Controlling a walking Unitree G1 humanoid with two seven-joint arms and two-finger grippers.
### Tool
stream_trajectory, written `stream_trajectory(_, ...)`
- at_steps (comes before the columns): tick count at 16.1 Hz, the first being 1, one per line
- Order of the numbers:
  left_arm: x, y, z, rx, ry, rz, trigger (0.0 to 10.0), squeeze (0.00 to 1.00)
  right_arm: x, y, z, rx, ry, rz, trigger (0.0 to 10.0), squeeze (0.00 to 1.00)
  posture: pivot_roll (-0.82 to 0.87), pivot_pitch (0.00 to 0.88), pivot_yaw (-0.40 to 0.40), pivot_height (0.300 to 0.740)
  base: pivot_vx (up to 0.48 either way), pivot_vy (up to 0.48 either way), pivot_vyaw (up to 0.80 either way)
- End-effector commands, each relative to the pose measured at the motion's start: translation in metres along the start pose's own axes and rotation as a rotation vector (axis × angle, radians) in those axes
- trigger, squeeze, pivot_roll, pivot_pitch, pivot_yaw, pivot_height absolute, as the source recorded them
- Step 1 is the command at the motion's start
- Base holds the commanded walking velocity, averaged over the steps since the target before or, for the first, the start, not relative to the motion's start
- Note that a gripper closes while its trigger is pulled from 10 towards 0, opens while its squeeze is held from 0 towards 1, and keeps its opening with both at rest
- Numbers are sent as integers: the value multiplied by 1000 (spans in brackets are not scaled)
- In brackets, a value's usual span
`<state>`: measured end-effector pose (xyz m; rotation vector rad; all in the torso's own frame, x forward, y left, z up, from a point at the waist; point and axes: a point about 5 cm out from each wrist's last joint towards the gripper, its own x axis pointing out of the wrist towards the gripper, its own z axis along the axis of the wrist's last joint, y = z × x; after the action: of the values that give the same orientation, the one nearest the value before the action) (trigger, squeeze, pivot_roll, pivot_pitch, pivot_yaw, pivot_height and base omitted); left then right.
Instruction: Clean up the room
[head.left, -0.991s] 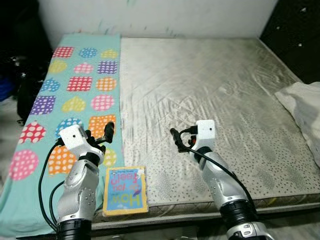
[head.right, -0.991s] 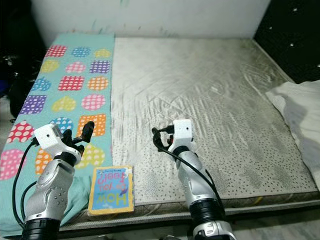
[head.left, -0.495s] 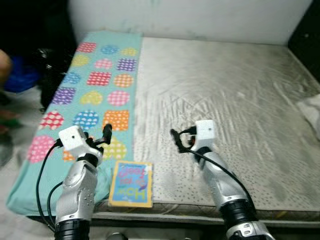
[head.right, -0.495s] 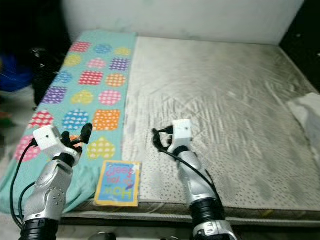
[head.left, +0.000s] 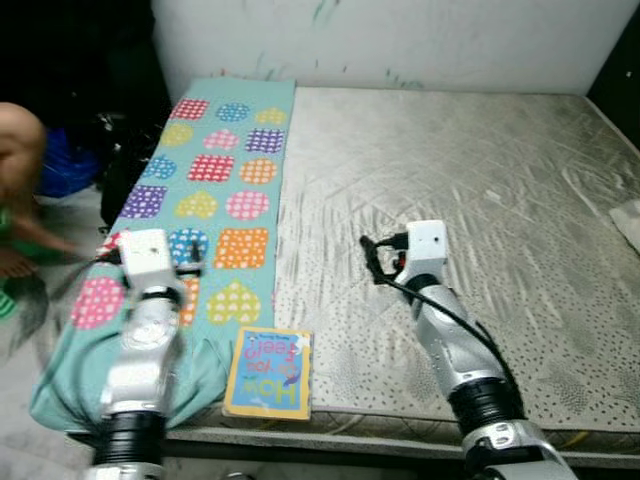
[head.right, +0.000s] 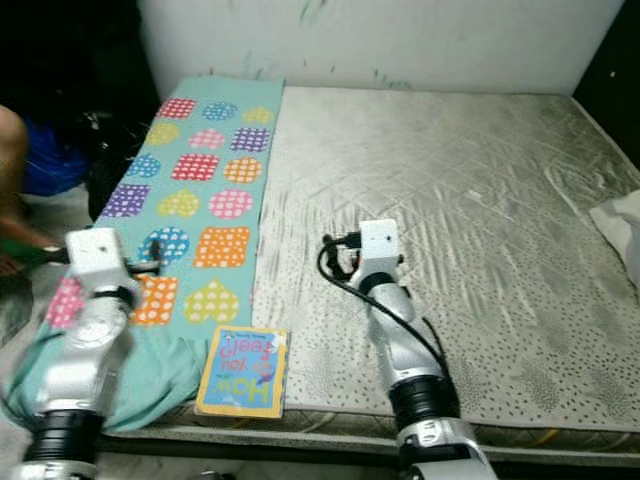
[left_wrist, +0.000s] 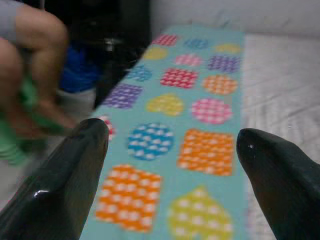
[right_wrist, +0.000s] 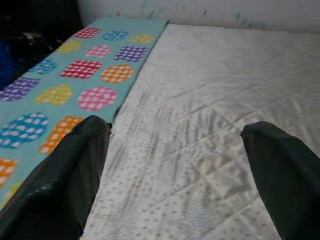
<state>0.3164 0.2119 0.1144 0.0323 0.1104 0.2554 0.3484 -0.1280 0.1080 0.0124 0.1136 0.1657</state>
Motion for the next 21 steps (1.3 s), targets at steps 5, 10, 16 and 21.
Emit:
stream_trajectory(5,-16,-12,-6,46,-146,-231,10000,0,1,-12,14,-24,-70,-48,10000,0,-68,0,-38,740,0,0,0)
stream_trajectory(10,-45,-8,-26,-79,-170,-248,10000,0,-29,-21,-5,-114,-129,-35,10000,0,-75,0,-65,740,0,0,0)
stream_trajectory(16,-81,29,-50,-91,-132,-115,10000,0,-56,-43,-19,-183,-119,-17,10000,0,-60,30,-56,740,0,0,0)
stream_trajectory(21,-95,31,-55,-104,-105,-100,10000,0,-82,-61,-24,-117,-78,-3,10000,0,-78,48,-55,740,0,0,0)
